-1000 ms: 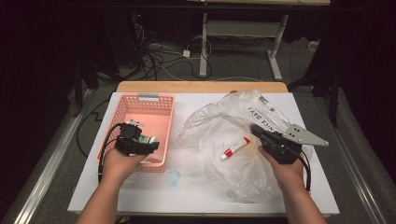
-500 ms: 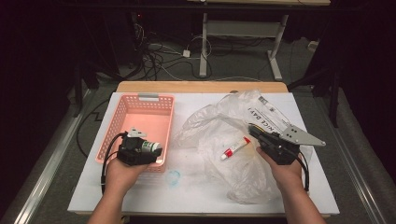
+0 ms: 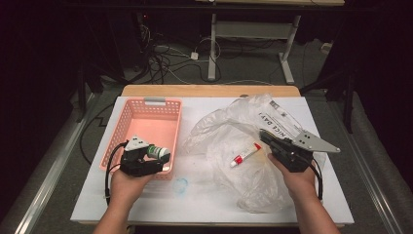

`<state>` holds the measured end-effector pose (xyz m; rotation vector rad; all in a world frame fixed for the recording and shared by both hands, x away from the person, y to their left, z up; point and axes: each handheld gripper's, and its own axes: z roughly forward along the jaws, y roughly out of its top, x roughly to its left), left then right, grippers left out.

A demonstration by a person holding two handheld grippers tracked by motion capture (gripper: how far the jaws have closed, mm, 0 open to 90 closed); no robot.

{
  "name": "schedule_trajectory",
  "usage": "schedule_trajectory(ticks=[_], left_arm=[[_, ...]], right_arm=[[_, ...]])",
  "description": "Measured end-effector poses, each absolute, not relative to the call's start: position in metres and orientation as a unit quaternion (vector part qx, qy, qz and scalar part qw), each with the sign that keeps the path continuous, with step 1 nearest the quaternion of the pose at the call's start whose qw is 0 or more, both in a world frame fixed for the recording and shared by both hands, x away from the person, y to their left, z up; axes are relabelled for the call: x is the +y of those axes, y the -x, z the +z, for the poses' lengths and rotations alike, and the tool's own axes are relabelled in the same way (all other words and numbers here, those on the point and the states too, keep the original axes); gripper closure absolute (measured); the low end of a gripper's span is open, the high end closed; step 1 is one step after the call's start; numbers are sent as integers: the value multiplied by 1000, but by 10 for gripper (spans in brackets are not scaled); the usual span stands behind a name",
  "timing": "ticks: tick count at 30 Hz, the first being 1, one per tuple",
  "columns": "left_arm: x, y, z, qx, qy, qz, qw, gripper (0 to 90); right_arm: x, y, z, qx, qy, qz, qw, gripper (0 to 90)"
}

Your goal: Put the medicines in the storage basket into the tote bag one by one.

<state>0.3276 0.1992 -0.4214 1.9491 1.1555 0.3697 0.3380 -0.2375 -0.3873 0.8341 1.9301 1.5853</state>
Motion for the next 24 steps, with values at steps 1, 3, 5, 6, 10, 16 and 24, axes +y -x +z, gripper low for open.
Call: schedule_trajectory(ticks=[1, 3, 5, 6, 10, 16, 24], left_arm=[[199, -327, -420, 458, -774, 148, 413, 291], [197, -325, -418, 456, -771, 150, 417, 291], [197, -324, -416, 454, -769, 155, 423, 291], [196, -323, -415, 453, -768, 155, 425, 291], [192, -319, -410, 444, -767, 155, 436, 291], [182, -311, -405, 425, -771, 154, 449, 292], [163, -302, -403, 399, -781, 145, 459, 292]], right_arm=[[-238, -338, -387, 708, -307, 584, 252, 900], [-238, -337, -387, 708, -307, 583, 252, 900], [-238, -337, -387, 708, -307, 584, 252, 900], [-238, -337, -387, 708, -307, 584, 252, 900], [-238, -337, -386, 708, -306, 585, 252, 900], [-239, -337, -385, 706, -306, 586, 254, 900], [-239, -337, -385, 705, -307, 587, 253, 900]])
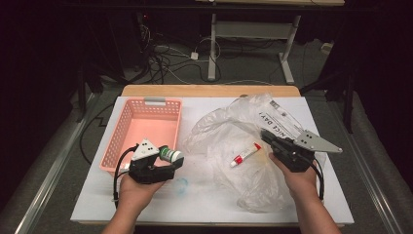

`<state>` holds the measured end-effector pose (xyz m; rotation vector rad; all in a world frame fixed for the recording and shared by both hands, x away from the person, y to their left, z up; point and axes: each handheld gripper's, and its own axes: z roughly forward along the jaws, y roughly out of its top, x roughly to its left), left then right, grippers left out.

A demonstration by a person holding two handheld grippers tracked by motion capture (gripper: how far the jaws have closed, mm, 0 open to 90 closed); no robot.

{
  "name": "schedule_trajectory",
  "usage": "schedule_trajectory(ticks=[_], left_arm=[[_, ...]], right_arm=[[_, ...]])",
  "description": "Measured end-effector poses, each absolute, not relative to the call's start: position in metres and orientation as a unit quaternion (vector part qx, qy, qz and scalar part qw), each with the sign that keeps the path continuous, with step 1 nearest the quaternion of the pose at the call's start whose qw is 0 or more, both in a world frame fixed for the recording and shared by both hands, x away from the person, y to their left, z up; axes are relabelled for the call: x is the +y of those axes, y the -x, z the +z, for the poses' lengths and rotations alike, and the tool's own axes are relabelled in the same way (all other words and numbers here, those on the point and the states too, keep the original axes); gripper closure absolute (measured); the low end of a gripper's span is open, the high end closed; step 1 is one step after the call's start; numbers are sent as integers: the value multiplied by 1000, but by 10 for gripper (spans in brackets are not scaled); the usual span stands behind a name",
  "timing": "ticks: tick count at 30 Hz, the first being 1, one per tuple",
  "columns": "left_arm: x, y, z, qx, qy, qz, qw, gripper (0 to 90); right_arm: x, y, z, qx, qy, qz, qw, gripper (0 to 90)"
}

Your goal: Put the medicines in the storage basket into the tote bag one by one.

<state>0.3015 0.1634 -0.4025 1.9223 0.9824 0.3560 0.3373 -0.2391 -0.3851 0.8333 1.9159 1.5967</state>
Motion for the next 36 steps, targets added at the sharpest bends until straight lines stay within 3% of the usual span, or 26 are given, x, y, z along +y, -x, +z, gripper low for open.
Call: schedule_trajectory(ticks=[36], left_arm=[[76, -305, -416, 318, -831, 103, 445, 292]], right_arm=[[-237, -337, -385, 707, -303, 587, 251, 900]])
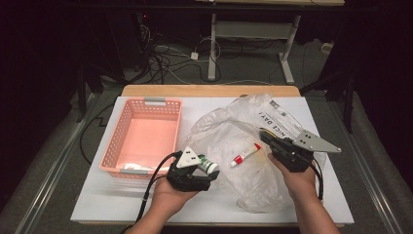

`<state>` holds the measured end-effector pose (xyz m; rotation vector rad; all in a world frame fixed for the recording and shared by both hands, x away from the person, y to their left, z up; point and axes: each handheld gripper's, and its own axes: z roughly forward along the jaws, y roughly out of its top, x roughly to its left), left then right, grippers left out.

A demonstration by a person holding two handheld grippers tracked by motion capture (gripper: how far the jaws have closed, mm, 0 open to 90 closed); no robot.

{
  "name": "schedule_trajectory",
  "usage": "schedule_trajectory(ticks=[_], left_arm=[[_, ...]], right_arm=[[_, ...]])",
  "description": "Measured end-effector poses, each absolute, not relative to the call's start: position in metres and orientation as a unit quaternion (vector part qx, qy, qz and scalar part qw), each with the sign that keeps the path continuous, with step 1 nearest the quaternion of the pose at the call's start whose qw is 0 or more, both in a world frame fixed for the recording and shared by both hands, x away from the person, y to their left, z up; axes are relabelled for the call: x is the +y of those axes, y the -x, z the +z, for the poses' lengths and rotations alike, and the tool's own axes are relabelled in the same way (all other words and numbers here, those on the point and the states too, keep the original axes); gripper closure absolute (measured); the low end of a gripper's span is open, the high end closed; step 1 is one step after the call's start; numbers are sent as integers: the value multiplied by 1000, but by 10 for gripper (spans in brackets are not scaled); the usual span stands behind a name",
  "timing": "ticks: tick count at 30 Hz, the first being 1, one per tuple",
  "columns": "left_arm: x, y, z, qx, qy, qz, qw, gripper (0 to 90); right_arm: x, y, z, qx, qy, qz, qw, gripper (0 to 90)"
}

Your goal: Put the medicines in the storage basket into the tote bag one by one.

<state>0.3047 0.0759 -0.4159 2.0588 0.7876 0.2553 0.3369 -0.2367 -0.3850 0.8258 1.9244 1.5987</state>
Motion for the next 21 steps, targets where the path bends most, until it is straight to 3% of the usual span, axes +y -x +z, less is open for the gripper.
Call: schedule_trajectory(ticks=[21], left_arm=[[3, -348, -452, 293, -847, 81, 435, 291]], right_arm=[[-237, -336, -384, 704, -304, 591, 249, 900]])
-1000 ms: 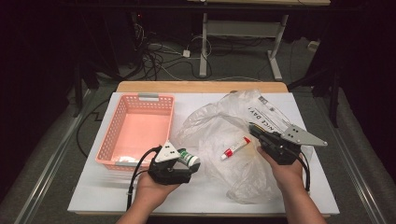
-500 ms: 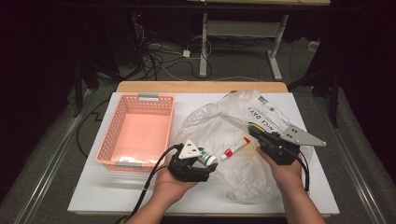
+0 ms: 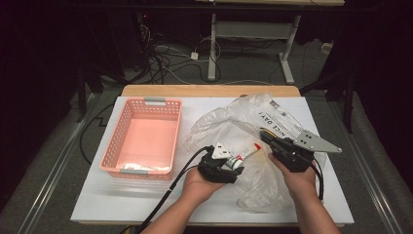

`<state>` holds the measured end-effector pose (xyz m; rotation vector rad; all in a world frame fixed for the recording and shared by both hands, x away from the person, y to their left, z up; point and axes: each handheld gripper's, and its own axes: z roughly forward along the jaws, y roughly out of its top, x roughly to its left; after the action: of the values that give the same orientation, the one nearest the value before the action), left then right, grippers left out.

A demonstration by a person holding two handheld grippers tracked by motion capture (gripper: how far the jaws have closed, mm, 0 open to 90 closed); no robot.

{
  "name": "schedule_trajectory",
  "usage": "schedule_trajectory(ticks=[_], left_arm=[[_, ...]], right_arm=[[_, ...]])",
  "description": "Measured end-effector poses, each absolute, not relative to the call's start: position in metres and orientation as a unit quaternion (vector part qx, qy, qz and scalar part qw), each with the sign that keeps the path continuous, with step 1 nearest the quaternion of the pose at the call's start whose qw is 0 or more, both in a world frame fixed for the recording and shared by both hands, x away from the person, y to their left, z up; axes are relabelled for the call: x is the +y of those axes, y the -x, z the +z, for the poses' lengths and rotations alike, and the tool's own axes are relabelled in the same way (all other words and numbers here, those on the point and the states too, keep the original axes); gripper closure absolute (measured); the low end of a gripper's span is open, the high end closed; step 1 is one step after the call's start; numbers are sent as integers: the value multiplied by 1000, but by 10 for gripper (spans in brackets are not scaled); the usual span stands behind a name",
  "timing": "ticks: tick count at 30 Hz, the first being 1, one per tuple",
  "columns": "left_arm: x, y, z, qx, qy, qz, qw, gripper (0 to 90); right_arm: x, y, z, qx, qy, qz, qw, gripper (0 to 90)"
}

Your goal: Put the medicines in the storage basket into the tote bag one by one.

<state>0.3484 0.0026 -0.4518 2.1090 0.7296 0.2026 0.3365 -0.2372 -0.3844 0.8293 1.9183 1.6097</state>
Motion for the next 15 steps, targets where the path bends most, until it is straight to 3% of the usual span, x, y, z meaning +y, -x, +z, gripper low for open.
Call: schedule_trajectory(ticks=[15], left_arm=[[-44, -371, -470, 263, -866, 77, 419, 290]], right_arm=[[-239, -337, -384, 706, -302, 590, 251, 900]])
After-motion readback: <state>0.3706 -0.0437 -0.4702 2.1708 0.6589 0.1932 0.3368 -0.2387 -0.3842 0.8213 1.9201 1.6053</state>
